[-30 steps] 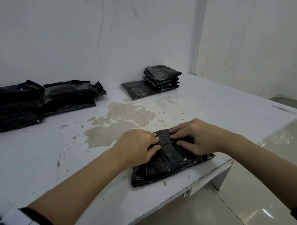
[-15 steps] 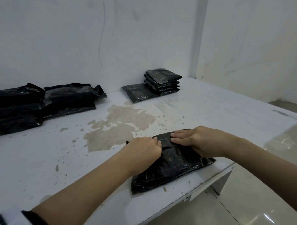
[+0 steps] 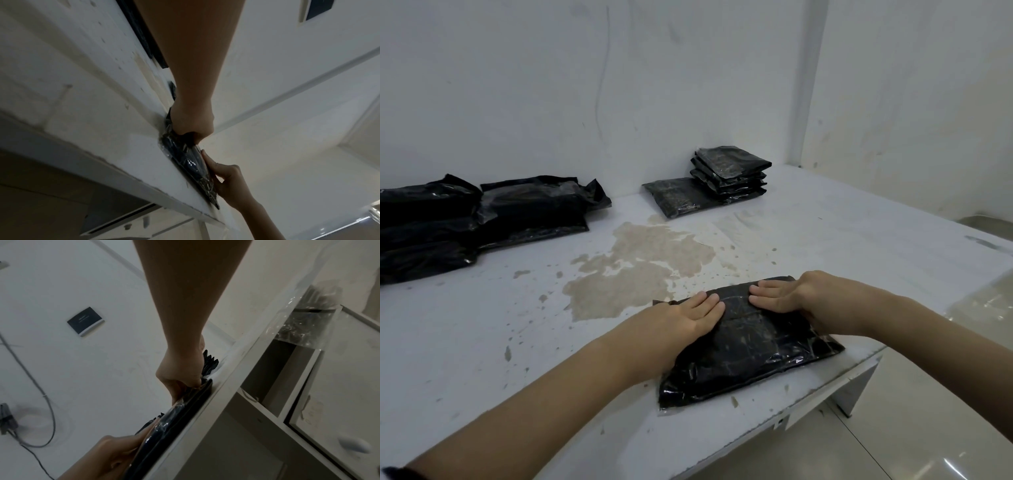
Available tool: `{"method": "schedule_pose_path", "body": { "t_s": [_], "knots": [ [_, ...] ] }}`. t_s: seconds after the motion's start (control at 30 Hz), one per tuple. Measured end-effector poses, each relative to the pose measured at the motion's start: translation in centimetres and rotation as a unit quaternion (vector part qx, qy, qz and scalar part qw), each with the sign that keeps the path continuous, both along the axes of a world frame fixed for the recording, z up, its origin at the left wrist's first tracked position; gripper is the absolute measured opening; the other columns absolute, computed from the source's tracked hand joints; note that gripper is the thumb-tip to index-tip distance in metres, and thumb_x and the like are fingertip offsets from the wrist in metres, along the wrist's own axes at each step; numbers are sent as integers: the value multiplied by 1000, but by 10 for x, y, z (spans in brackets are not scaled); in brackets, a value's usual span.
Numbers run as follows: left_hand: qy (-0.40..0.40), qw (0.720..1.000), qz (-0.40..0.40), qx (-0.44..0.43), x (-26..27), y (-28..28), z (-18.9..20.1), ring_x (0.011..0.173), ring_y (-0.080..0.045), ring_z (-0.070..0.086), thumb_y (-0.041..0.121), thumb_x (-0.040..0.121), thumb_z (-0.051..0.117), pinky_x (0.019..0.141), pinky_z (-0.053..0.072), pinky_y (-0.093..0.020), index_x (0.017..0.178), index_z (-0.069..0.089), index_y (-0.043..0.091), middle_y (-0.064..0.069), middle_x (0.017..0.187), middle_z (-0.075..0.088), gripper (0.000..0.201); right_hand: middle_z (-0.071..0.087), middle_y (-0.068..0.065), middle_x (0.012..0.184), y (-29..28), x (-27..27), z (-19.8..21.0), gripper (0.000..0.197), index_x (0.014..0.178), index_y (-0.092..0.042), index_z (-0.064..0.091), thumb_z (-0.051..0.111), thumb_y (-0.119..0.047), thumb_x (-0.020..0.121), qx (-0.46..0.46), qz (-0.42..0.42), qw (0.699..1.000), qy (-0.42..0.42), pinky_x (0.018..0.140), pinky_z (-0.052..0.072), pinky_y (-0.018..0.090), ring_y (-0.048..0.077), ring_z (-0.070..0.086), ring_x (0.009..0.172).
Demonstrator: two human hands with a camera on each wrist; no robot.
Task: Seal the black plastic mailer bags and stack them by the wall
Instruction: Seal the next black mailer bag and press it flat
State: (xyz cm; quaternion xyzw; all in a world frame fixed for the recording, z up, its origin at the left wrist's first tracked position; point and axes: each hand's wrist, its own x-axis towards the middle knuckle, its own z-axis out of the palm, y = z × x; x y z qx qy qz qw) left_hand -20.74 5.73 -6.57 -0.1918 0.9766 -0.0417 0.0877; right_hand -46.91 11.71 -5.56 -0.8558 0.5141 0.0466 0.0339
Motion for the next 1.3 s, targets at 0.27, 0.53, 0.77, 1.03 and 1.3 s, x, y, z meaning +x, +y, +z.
{"method": "schedule_pose_path", "body": {
  "t_s": [0.27,0.53,0.77,1.03,1.3],
  "knots": [
    [168,986,-18,-6,5,-6,-17,138,-7,21,-21,69,58,97,49,-29,149,27,13,3,152,16,92,53,-9,134,5,-12,-30,110,136,-23,46,68,24,38,-183,65,979,-66,64,59,24,6,51,120],
    [250,966,-51,-33,12,-16,-32,111,-14,62,-22,45,69,62,60,-32,125,61,9,-1,129,57,86,63,-1,125,7,-14,-39,93,131,-22,45,64,21,51,-228,90,965,-98,63,60,32,16,61,113],
    [181,981,-28,62,20,-22,-24,139,8,9,-25,78,40,117,14,-19,143,6,34,22,148,5,93,46,-8,138,5,-21,-39,92,137,-20,42,41,17,53,-141,51,980,-133,103,44,38,6,40,131],
    [318,947,-16,35,24,-22,-39,92,-23,63,-23,66,66,70,59,-34,128,59,22,0,113,50,77,58,8,99,12,-10,-44,76,122,-16,65,62,27,60,-270,26,957,-100,63,58,33,21,60,93],
    [280,955,16,100,26,-23,-36,108,-19,57,-25,75,46,94,50,-39,143,33,33,6,99,46,90,71,-4,80,15,-7,-32,48,95,-14,77,75,14,56,-263,-5,958,-115,54,47,16,13,67,63]
  ]
}}
